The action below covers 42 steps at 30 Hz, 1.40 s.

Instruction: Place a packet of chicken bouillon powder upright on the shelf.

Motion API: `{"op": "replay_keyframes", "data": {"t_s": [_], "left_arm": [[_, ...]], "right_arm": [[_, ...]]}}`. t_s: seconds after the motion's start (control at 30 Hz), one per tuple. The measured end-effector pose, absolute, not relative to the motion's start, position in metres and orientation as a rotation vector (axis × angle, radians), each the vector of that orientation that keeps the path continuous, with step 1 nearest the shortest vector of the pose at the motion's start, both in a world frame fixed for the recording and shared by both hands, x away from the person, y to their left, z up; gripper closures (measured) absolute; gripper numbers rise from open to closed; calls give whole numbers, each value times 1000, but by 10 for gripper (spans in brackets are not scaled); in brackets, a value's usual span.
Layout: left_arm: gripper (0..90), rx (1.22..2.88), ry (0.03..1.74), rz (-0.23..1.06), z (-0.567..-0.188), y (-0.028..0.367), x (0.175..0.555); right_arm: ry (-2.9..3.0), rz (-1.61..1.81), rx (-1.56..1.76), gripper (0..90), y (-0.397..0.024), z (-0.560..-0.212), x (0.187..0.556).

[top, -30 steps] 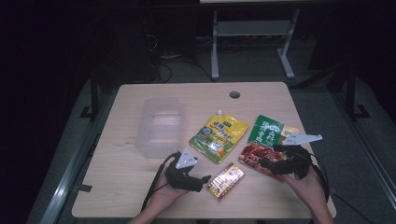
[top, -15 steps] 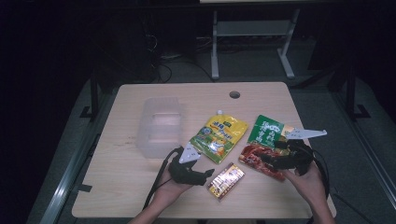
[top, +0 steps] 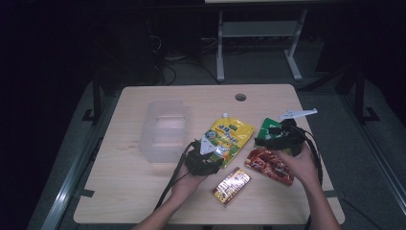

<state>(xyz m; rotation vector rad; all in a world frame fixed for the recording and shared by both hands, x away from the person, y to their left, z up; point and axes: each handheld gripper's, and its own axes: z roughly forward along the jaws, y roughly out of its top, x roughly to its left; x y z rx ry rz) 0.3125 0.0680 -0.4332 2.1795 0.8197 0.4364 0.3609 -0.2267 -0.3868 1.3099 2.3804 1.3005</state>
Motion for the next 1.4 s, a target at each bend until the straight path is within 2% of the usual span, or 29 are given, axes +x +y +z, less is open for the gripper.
{"op": "replay_keyframes", "data": {"t_s": [0.03, 0.2, 0.53, 1.03, 1.37, 1.4], "left_arm": [[547, 2175, 845, 431, -438, 65, 316], [607, 2204, 870, 440, -445, 61, 322], [613, 2257, 884, 426, -454, 57, 326], [608, 2275, 887, 412, -456, 57, 327], [597, 2288, 888, 411, -456, 56, 327], [594, 2293, 889, 407, -457, 56, 327]], "right_arm": [[2400, 1281, 1339, 181, -220, -388, 372], [2384, 1266, 1390, 202, -209, -397, 397], [2385, 1201, 1582, 235, -200, -431, 430], [2368, 1190, 1709, 298, -205, -455, 442], [2395, 1209, 1716, 384, -194, -465, 445], [2394, 1213, 1695, 413, -193, -466, 444]]}}
